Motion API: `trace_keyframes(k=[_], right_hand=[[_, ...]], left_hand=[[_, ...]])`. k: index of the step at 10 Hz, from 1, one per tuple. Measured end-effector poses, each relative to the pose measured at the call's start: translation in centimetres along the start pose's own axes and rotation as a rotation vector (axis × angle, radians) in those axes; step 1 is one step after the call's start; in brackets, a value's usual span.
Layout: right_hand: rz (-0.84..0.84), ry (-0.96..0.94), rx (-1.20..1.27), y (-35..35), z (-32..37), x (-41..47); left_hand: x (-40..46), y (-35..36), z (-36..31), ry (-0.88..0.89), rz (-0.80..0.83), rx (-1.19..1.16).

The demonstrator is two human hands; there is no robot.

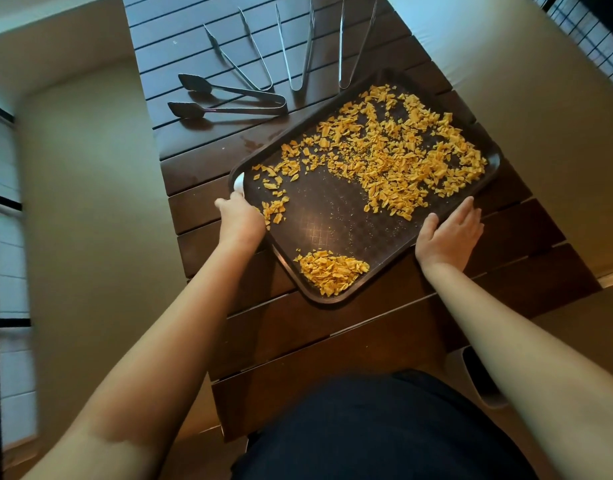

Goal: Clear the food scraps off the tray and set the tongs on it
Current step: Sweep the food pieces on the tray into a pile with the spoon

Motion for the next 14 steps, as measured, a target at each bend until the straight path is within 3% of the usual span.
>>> trace_keyframes(k=[3,5,6,8,10,12,14], right_hand=[[-0.001,0.000,0.002,0.0,0.1,0.0],[-0.005,-0.004,-0.002,0.0,0.1,0.0],[-0.005,-0.005,0.000,0.0,0.0,0.0],[-0.016,-0.005,0.011,0.0,0.1,0.1],[-0.012,-0.006,0.006,0.1,0.0,0.1],[-0.010,-0.007,0.004,0.0,0.0,0.1],[-0.004,-0.003,0.001,0.1,0.0,0.1]], left_hand=[[-1.9,1.9,0.4,-0.043,0.107,-0.011],[-0.9,0.6,0.2,-0.041,0.040,-0.005],[-1.2,1.1,0.1,-0.070,0.083,-0.010],[-4.1,3.9,0.2,0.028,0.176,-0.056],[-3.2,2.4,-0.1,0.061,0.091,-0.032],[-1.8,0.8,0.1,-0.040,0.064,0.030],[-4.4,3.7,0.6,-0.082,0.147,-0.133]])
Point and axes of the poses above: each hand's wrist, its own x-axis towards the middle knuckle, its own y-axis out of the palm, z = x × y, the point moved 6 cm from there along x, towards the middle knuckle, and after that the axes turned 1 degree about y, right-handed, at the moved point
